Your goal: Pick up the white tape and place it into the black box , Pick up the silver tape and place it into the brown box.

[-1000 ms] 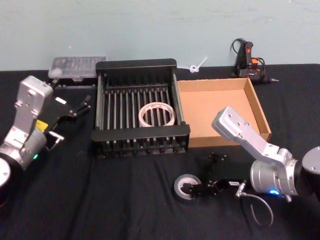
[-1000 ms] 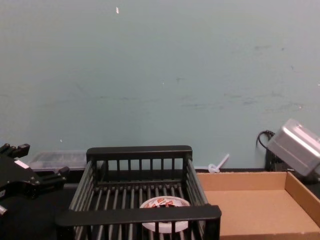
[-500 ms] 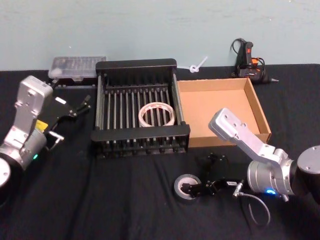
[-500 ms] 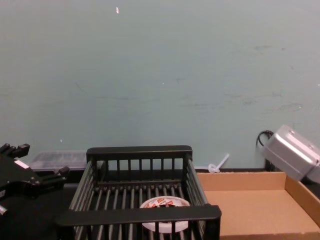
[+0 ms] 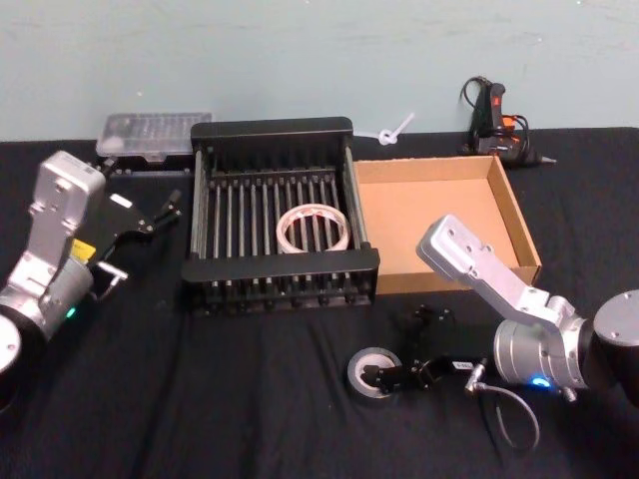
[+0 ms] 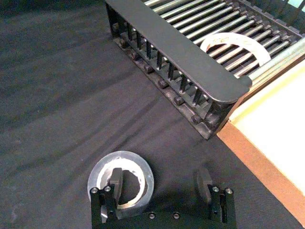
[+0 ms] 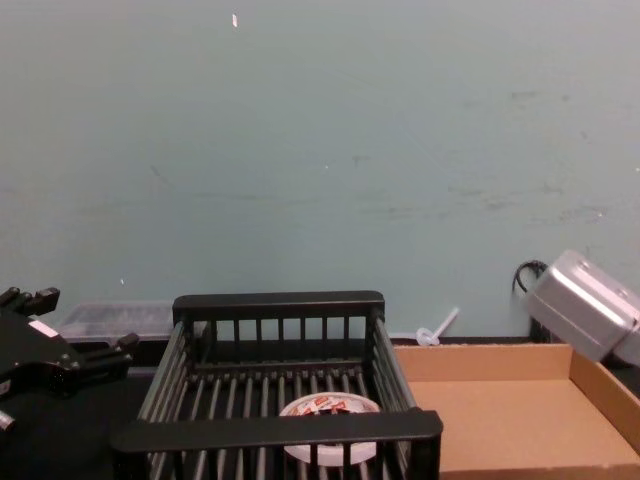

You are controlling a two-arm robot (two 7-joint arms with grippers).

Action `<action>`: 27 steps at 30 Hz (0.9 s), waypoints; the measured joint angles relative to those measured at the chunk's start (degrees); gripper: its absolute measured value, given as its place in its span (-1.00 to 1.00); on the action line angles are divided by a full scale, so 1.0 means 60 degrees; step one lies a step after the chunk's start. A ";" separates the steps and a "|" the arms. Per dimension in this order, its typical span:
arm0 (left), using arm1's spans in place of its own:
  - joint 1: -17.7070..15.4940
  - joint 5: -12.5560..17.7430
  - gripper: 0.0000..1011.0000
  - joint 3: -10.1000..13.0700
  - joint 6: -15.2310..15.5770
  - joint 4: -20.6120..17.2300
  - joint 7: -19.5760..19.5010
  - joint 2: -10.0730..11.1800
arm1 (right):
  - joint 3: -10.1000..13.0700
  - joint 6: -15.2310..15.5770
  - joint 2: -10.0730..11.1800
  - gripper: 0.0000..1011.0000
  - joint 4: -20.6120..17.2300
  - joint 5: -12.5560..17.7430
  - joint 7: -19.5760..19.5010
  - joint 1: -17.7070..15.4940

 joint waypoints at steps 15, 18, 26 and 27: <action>-0.0001 -0.0001 0.98 0.0000 0.0000 0.0000 0.0000 0.0000 | -0.0002 0.0006 0.0004 0.58 -0.0007 0.0001 0.0000 0.0000; 0.0000 0.0000 0.98 0.0000 0.0000 0.0000 0.0000 0.0000 | -0.0002 0.0008 0.0004 0.36 -0.0007 0.0001 0.0000 -0.0001; 0.0000 0.0000 0.98 0.0000 0.0000 0.0000 0.0000 0.0000 | -0.0002 0.0012 0.0004 -0.17 -0.0008 0.0001 0.0000 -0.0001; -0.0001 -0.0001 0.98 0.0000 0.0000 0.0000 0.0000 0.0000 | -0.0002 0.0012 0.0004 -0.17 -0.0007 0.0001 0.0000 0.0000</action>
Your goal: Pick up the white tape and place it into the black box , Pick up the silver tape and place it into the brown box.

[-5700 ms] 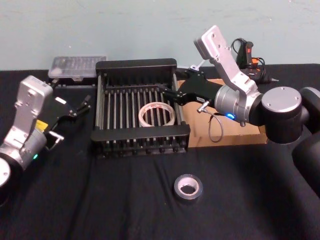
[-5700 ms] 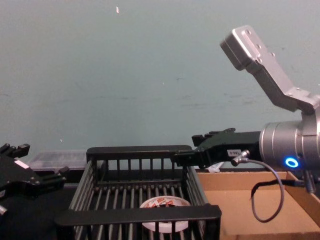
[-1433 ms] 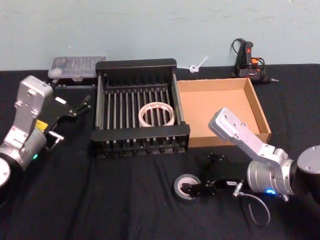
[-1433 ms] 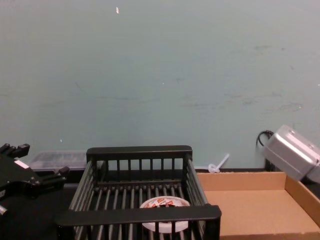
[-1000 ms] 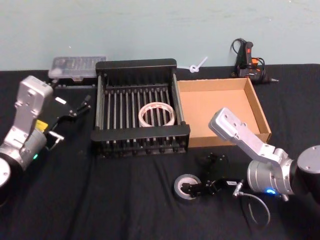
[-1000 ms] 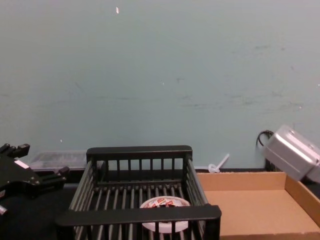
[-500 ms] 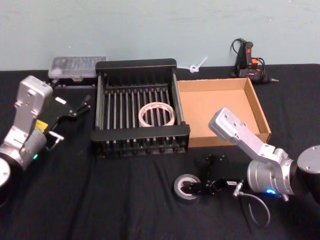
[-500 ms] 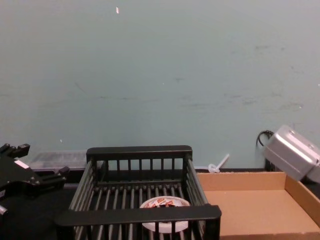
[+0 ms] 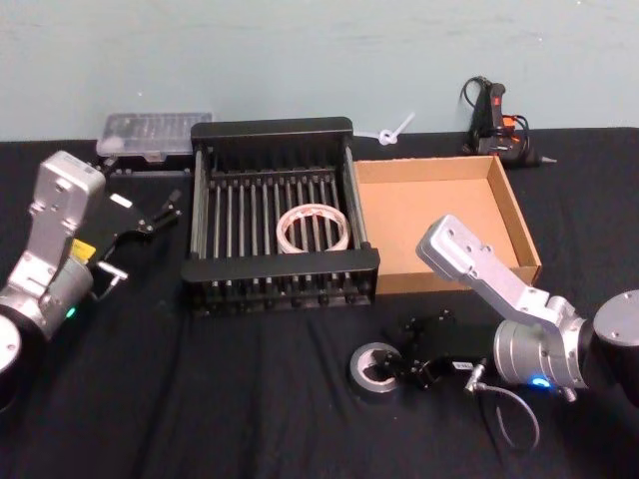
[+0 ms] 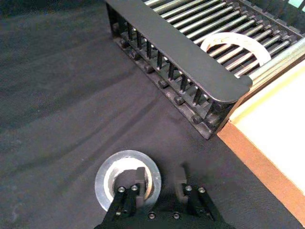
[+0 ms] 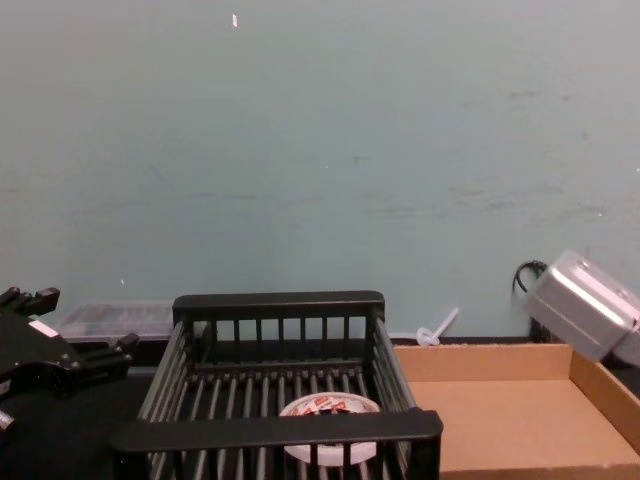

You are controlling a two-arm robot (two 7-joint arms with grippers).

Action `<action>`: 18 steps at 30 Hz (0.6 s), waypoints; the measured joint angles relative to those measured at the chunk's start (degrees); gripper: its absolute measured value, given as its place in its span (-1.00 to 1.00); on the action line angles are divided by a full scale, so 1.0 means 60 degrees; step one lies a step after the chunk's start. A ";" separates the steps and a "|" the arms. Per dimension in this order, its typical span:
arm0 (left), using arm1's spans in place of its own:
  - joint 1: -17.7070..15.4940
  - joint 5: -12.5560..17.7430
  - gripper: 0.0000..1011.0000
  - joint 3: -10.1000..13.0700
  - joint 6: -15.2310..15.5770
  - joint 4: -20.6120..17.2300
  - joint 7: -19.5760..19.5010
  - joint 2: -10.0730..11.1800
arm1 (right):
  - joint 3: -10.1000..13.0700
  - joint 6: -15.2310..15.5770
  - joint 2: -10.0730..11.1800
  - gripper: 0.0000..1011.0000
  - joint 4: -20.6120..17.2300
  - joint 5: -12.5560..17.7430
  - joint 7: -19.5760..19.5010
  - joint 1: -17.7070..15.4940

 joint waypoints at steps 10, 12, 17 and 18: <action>0.0001 0.0000 0.98 0.0000 0.0000 0.0000 0.0000 0.0000 | 0.0000 0.0000 0.0000 -0.69 0.0000 0.0000 0.0000 -0.0001; 0.0000 0.0000 0.98 0.0000 0.0000 0.0000 0.0000 0.0000 | 0.0000 -0.0001 0.0000 -0.69 0.0000 0.0000 0.0000 -0.0001; 0.0000 0.0000 0.98 0.0000 0.0000 0.0000 0.0000 0.0000 | 0.0000 -0.0001 0.0000 -0.69 0.0000 0.0000 0.0000 0.0000; 0.0001 0.0000 0.98 0.0000 0.0000 0.0000 0.0000 0.0000 | 0.0000 -0.0001 0.0000 -0.69 0.0000 0.0000 0.0000 -0.0001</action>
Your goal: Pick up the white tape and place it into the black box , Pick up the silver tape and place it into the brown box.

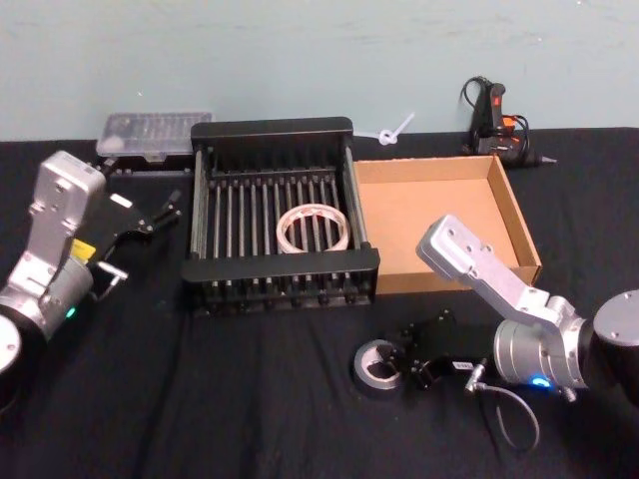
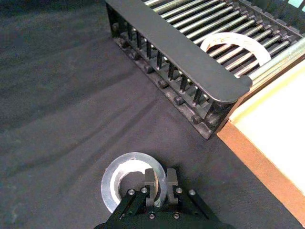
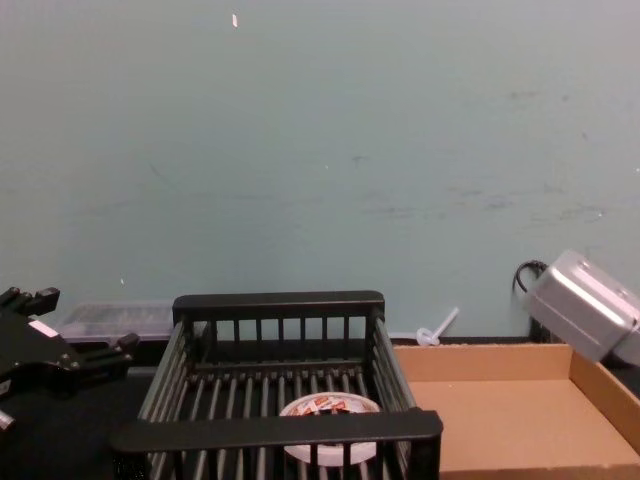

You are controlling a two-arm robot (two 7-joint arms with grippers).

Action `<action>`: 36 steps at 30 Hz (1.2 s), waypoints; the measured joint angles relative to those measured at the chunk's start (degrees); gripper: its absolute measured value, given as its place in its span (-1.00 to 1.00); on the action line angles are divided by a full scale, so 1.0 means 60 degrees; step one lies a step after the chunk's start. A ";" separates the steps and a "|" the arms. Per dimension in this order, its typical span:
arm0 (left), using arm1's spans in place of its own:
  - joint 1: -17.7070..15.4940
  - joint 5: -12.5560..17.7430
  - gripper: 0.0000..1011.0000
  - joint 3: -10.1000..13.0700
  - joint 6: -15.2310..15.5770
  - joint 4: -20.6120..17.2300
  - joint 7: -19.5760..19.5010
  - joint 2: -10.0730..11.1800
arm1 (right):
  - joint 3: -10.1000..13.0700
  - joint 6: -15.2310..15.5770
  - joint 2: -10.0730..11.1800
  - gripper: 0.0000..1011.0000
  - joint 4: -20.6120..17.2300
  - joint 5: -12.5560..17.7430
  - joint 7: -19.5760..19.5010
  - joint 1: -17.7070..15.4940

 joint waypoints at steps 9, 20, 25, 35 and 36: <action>-0.0001 0.0000 0.98 0.0001 0.0000 0.0000 0.0000 0.0000 | 0.0355 -0.0010 -0.0053 -0.69 -0.0040 0.0127 -0.0207 -0.0123; 0.0000 0.0000 0.98 0.0000 0.0000 0.0000 0.0000 0.0000 | 0.1404 -0.0074 -0.0227 -0.69 0.0027 0.0466 -0.0908 0.0005; 0.0000 0.0000 0.98 0.0000 0.0000 0.0000 0.0000 0.0000 | 0.1785 -0.0129 -0.0395 -0.69 0.0251 0.0526 -0.1226 0.0205; 0.0000 0.0000 0.98 0.0000 0.0000 0.0000 0.0000 -0.0001 | 0.2078 -0.0130 -0.0836 -0.69 0.1020 0.0351 -0.1666 0.0721; -0.0001 0.0000 0.98 0.0000 0.0000 0.0000 0.0000 0.0000 | 0.2096 -0.0109 -0.0915 -0.69 0.1164 0.0287 -0.1722 0.0804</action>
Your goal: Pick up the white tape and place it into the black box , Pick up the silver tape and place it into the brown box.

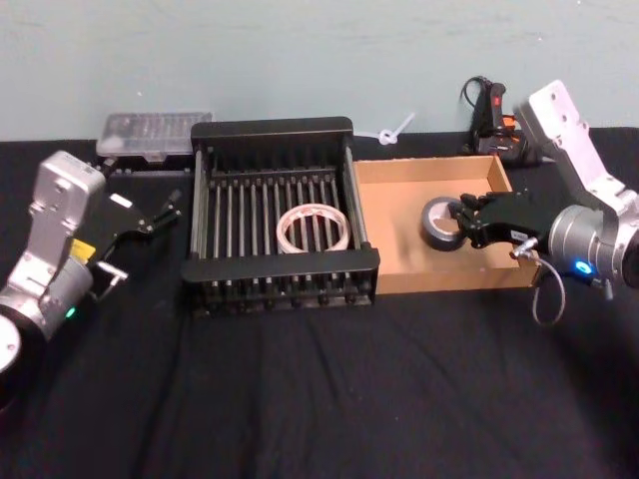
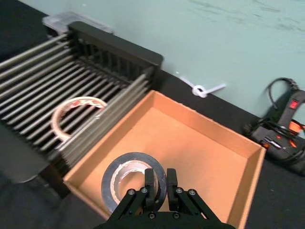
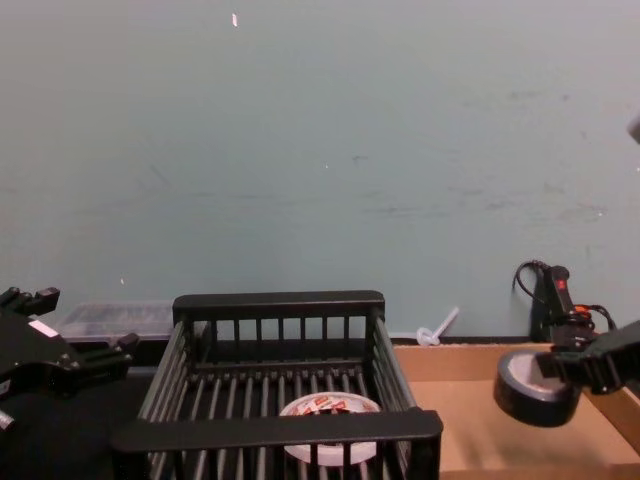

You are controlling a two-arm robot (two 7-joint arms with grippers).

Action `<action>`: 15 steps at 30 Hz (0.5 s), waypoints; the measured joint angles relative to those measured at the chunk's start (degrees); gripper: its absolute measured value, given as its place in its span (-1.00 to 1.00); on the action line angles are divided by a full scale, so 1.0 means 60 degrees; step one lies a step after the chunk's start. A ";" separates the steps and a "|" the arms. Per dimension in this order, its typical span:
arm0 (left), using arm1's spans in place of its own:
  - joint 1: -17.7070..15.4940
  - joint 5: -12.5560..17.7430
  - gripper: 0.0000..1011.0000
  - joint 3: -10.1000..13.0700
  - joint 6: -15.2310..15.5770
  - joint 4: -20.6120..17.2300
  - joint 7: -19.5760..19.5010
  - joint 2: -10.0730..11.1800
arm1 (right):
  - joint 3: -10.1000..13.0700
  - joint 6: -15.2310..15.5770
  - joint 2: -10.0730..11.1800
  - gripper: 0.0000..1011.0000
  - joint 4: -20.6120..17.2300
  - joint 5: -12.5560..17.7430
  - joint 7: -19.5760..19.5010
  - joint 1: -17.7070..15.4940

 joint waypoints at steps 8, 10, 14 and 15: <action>0.0001 0.0000 0.98 0.0000 0.0000 0.0000 0.0000 0.0000 | 0.0102 0.0103 -0.0367 -0.69 0.0585 -0.0276 -0.0230 0.0320; 0.0001 0.0000 0.98 0.0000 0.0000 -0.0001 0.0000 0.0000 | 0.0141 0.0099 -0.0454 -0.69 0.0735 -0.0334 -0.0268 0.0367; 0.0000 -0.0001 0.98 0.0000 0.0000 0.0000 0.0000 0.0000 | 0.0163 0.0091 -0.0494 -0.69 0.0806 -0.0373 -0.0292 0.0392; 0.0001 0.0000 0.98 0.0000 0.0000 0.0000 -0.0001 0.0000 | 0.0163 0.0091 -0.0492 -0.69 0.0802 -0.0373 -0.0292 0.0391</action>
